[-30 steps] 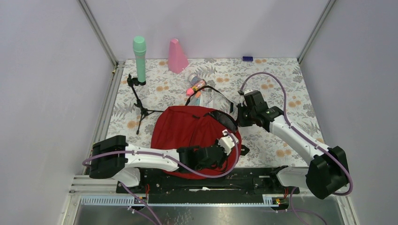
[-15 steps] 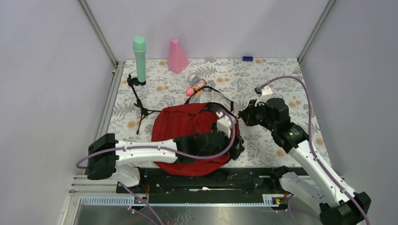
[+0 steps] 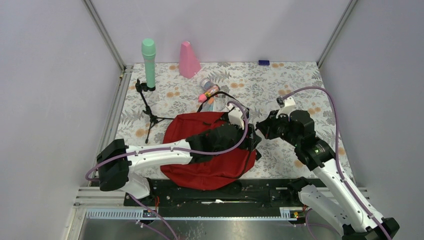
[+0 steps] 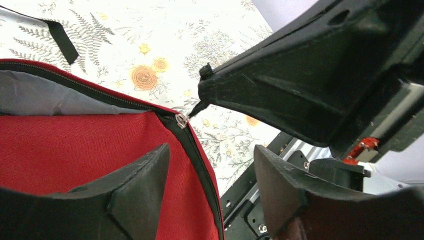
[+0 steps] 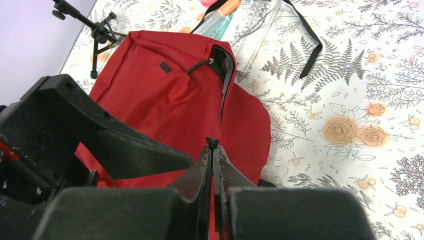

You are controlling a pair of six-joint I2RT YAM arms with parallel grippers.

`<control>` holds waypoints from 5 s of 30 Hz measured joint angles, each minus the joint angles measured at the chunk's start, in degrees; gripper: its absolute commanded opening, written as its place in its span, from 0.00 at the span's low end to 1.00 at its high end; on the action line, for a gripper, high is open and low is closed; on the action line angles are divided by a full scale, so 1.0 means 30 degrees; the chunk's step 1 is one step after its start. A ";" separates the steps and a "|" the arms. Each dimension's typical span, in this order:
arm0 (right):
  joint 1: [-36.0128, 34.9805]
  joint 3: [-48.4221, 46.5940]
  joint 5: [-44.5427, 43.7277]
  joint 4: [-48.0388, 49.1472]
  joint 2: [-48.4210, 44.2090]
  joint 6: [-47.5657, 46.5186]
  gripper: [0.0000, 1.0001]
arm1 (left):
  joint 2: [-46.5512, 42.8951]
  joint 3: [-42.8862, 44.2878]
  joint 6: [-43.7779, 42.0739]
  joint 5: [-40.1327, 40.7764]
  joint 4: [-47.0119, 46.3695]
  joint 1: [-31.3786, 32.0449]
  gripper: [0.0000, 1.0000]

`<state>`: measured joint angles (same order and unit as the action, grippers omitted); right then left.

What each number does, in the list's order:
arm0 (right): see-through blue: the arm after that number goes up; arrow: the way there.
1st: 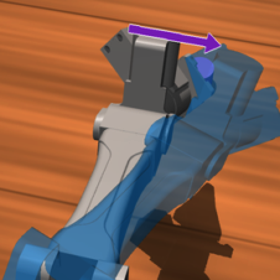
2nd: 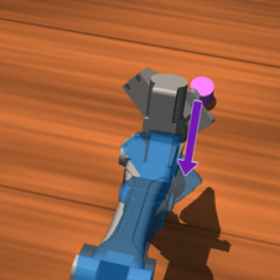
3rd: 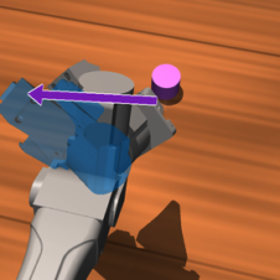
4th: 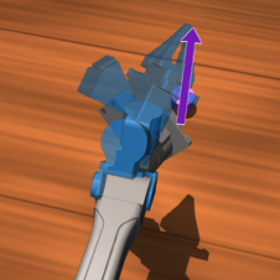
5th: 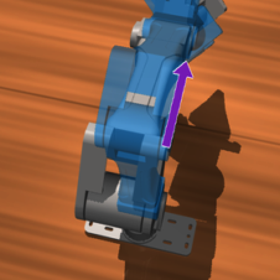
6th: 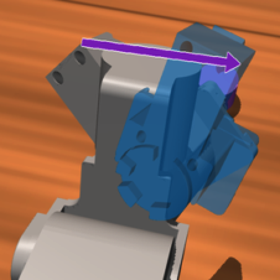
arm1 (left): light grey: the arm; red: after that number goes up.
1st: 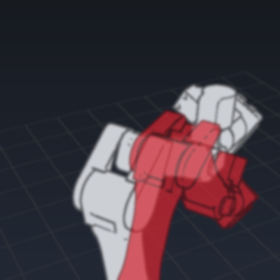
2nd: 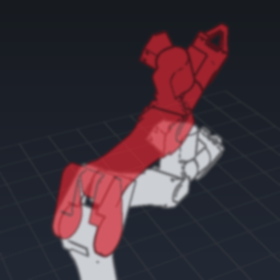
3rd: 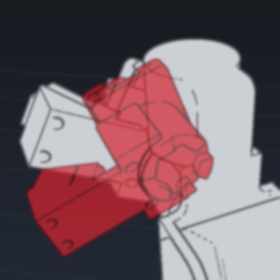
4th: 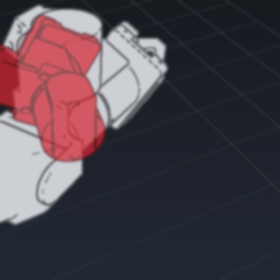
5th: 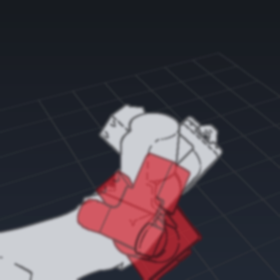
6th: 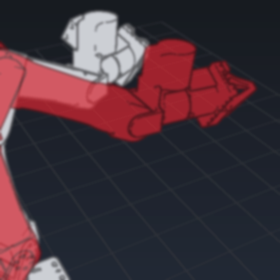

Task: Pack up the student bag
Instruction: Zip the student bag at the center of the board, then adjust the student bag at the center of the board.

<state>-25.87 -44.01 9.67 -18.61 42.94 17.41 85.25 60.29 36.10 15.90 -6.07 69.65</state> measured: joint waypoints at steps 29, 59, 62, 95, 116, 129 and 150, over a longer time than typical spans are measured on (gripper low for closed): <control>0.0000 0.0401 -0.0007 -0.0619 0.2288 0.0474 0.00 | 0.2208 -0.0372 -0.2951 0.1902 -0.0459 0.2528 0.00; -0.0036 -0.0466 -0.1384 0.1413 0.8058 -0.0466 0.00 | 0.0109 -0.5042 -0.4269 -0.1435 -0.4160 0.3344 0.00; -0.0051 -0.0656 -0.1341 0.1406 0.8364 -0.0517 0.00 | -0.0095 -0.5246 -0.4269 -0.1523 -0.4175 0.3351 0.00; -0.0342 -0.4838 -0.0525 0.0532 1.3544 -0.1523 0.00 | -0.0379 -0.4466 -0.5173 -0.3009 -0.2907 0.3876 0.00; -0.0991 -0.8116 0.3104 -0.0714 1.7551 -0.3315 0.00 | 0.1421 -0.2550 -0.7096 -0.6878 -0.1858 0.3876 0.00; -0.1763 -0.9828 -0.0124 -0.2135 1.9103 -0.3264 0.07 | 0.1647 -0.2550 -0.6994 -0.7082 -0.2295 0.3461 0.24; -0.0860 -0.6084 -0.7512 -0.3825 0.6987 -0.1107 0.94 | -0.5610 -0.2579 -0.5508 -0.3279 0.4699 -0.1472 0.99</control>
<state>-28.45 -62.26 -12.86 -30.09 63.90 14.09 68.42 52.56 19.57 6.07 8.03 65.23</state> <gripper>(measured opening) 0.941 0.985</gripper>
